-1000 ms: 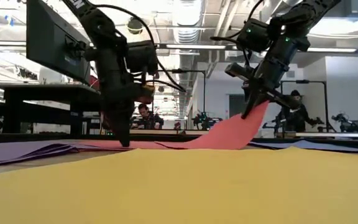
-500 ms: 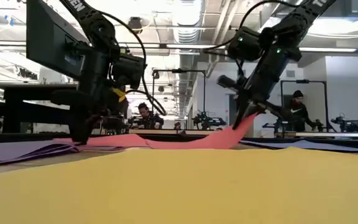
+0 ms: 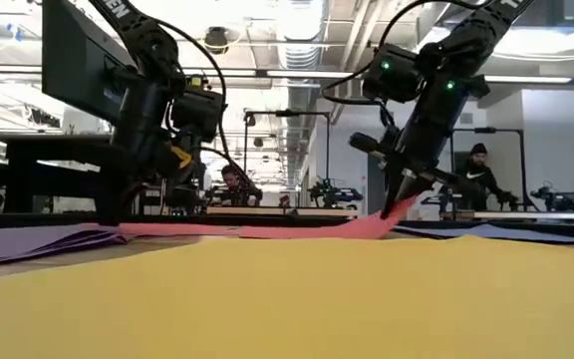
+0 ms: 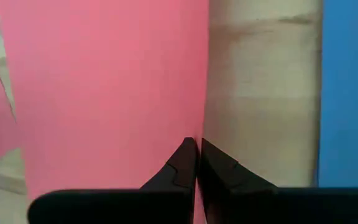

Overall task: Organize paper
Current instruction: Put the pink paper to the top center of the table

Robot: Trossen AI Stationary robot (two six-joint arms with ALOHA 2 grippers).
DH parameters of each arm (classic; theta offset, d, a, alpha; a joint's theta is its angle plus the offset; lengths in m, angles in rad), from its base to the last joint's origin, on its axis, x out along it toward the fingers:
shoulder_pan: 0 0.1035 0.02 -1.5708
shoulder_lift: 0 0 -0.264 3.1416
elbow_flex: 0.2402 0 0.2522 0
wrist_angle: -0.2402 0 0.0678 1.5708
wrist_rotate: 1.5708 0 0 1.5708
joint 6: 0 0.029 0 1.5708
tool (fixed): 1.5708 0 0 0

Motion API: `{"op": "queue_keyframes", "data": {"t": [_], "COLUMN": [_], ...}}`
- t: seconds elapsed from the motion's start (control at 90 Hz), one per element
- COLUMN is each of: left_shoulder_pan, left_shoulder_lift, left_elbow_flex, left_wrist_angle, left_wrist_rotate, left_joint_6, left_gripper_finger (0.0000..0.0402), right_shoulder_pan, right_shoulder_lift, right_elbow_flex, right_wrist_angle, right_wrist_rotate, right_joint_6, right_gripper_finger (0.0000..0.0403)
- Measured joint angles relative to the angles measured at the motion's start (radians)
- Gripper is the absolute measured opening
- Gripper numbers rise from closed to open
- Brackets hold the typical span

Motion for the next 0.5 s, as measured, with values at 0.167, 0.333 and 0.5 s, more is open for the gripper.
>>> {"op": "queue_keyframes", "data": {"t": [0.167, 0.333, 0.5], "left_shoulder_pan": [0.002, 0.002, 0.001], "left_shoulder_lift": [0.000, -0.001, -0.002], "left_elbow_flex": [0.006, 0.007, 0.008], "left_wrist_angle": [0.001, 0.000, -0.004], "left_wrist_rotate": [0.001, 0.003, 0.004], "left_joint_6": [0.010, 0.002, 0.002], "left_gripper_finger": [0.0113, 0.0113, 0.0113], "right_shoulder_pan": [-0.005, 0.005, 0.006], "right_shoulder_lift": [0.000, 0.009, 0.048], "right_elbow_flex": [0.000, 0.000, 0.000], "right_wrist_angle": [-0.011, -0.011, -0.013], "right_wrist_rotate": [0.000, -0.003, -0.040], "right_joint_6": [0.025, 0.102, 0.107], "right_gripper_finger": [0.0000, 0.0001, 0.0031]}}
